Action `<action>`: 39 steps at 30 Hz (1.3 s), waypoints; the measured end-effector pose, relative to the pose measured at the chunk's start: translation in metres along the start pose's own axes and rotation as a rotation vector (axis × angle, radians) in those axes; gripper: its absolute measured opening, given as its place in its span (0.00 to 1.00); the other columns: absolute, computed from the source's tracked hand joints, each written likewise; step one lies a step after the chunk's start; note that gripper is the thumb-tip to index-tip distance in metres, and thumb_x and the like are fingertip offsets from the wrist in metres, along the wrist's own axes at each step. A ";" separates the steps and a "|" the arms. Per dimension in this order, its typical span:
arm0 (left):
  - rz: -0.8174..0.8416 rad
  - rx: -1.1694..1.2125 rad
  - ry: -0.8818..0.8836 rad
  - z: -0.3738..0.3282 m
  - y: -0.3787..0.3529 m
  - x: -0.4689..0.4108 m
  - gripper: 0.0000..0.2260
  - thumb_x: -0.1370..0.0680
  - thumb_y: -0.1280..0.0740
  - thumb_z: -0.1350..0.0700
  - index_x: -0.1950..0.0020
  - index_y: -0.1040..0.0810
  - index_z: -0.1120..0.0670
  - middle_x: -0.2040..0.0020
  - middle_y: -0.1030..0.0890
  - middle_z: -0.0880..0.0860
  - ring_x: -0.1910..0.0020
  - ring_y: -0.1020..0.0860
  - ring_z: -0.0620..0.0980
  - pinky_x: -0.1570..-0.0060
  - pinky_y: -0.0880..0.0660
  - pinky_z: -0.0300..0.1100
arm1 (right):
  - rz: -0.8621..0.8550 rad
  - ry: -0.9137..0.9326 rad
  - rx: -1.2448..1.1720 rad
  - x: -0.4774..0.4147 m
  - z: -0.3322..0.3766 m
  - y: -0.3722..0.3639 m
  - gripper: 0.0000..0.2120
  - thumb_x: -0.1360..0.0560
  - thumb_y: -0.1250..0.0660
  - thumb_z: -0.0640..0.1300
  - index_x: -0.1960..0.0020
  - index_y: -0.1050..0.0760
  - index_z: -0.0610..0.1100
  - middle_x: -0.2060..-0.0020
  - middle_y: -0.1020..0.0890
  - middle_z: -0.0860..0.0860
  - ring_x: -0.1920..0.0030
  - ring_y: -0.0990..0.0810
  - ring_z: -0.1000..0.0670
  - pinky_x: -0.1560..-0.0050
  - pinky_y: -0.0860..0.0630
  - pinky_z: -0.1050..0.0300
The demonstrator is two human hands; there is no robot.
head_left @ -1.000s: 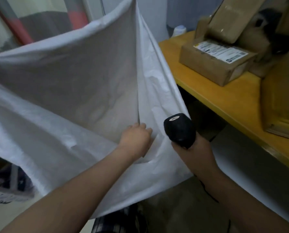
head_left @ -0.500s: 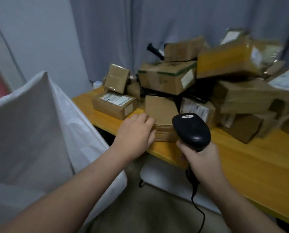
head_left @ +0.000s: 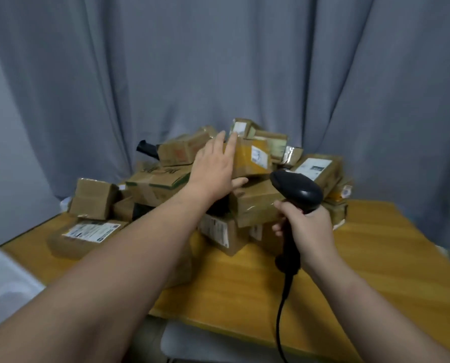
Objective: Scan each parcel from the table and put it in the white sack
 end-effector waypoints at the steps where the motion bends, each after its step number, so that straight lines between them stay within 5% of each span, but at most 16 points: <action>1: 0.015 -0.020 -0.001 -0.004 -0.002 -0.012 0.49 0.29 0.32 0.36 0.21 0.57 0.56 0.23 0.46 0.59 0.25 0.44 0.58 0.27 0.42 0.51 | -0.009 -0.013 -0.001 -0.006 0.000 0.004 0.05 0.26 0.30 0.41 0.56 0.21 0.39 0.71 0.21 0.44 0.71 0.21 0.50 0.69 0.24 0.61; 6: 0.059 -0.191 -0.076 -0.024 -0.010 -0.038 0.47 0.31 0.28 0.41 0.23 0.49 0.59 0.30 0.35 0.57 0.32 0.36 0.57 0.34 0.36 0.50 | -0.026 -0.042 -0.031 -0.018 -0.004 0.008 0.05 0.26 0.29 0.42 0.58 0.21 0.40 0.75 0.22 0.50 0.71 0.21 0.51 0.65 0.23 0.58; 11: 0.010 -0.134 -0.076 -0.022 0.008 -0.024 0.45 0.33 0.29 0.40 0.25 0.45 0.58 0.31 0.37 0.55 0.35 0.35 0.56 0.39 0.37 0.49 | -0.028 -0.075 -0.123 -0.016 -0.008 0.005 0.05 0.27 0.29 0.42 0.55 0.21 0.39 0.71 0.21 0.49 0.71 0.21 0.51 0.64 0.23 0.58; 15: -0.214 0.016 -0.193 -0.015 0.038 0.031 0.43 0.36 0.25 0.46 0.27 0.40 0.58 0.32 0.36 0.58 0.38 0.34 0.57 0.42 0.34 0.51 | 0.021 -0.129 -0.285 -0.009 -0.013 0.012 0.09 0.27 0.28 0.44 0.52 0.21 0.38 0.66 0.19 0.46 0.68 0.19 0.50 0.65 0.20 0.59; 21: -0.572 0.059 -0.424 0.007 0.045 0.164 0.34 0.32 0.29 0.54 0.30 0.40 0.56 0.39 0.36 0.57 0.45 0.30 0.56 0.49 0.32 0.50 | 0.194 -0.272 -0.412 0.019 -0.023 0.003 0.21 0.34 0.26 0.49 0.44 0.22 0.41 0.51 0.16 0.40 0.49 0.16 0.39 0.49 0.18 0.44; 26: -0.448 0.092 -0.598 0.012 0.031 0.219 0.34 0.27 0.29 0.57 0.28 0.45 0.55 0.37 0.37 0.57 0.46 0.29 0.55 0.51 0.27 0.51 | 0.372 -0.356 -0.252 0.059 -0.038 -0.026 0.29 0.39 0.24 0.56 0.41 0.21 0.44 0.48 0.15 0.45 0.48 0.16 0.42 0.44 0.21 0.40; 30: -0.369 0.097 -0.645 0.021 0.027 0.244 0.27 0.22 0.34 0.56 0.27 0.44 0.54 0.35 0.37 0.57 0.43 0.29 0.55 0.45 0.25 0.52 | 0.371 -0.351 -0.315 0.085 -0.051 -0.038 0.28 0.38 0.24 0.51 0.41 0.21 0.43 0.50 0.14 0.48 0.47 0.17 0.47 0.52 0.17 0.45; 33: -0.244 0.292 -0.387 0.030 0.033 0.254 0.28 0.22 0.39 0.40 0.27 0.43 0.50 0.31 0.40 0.54 0.35 0.33 0.55 0.38 0.28 0.50 | 0.288 -0.304 -0.375 0.101 -0.063 -0.039 0.21 0.33 0.26 0.46 0.42 0.22 0.42 0.52 0.14 0.47 0.51 0.15 0.49 0.59 0.17 0.51; 36: 0.148 0.942 0.338 0.045 0.020 0.265 0.38 0.27 0.41 0.30 0.24 0.51 0.43 0.26 0.42 0.46 0.30 0.38 0.44 0.32 0.38 0.45 | 0.257 -0.250 -0.351 0.116 -0.074 -0.038 0.19 0.33 0.27 0.47 0.44 0.21 0.44 0.53 0.14 0.47 0.51 0.15 0.49 0.60 0.16 0.52; 39: 0.389 1.472 0.717 0.042 -0.001 0.283 0.36 0.30 0.31 0.36 0.26 0.40 0.44 0.34 0.24 0.47 0.40 0.22 0.47 0.40 0.26 0.49 | 0.310 -0.218 -0.293 0.131 -0.082 -0.043 0.21 0.36 0.27 0.48 0.44 0.21 0.46 0.52 0.14 0.47 0.51 0.15 0.48 0.56 0.17 0.50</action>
Point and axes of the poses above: each hand's wrist, its own x-axis away from the middle knuckle, its own y-axis out of the back of the hand, z = x × y, the point moved 6 cm from there along -x, towards the middle knuckle
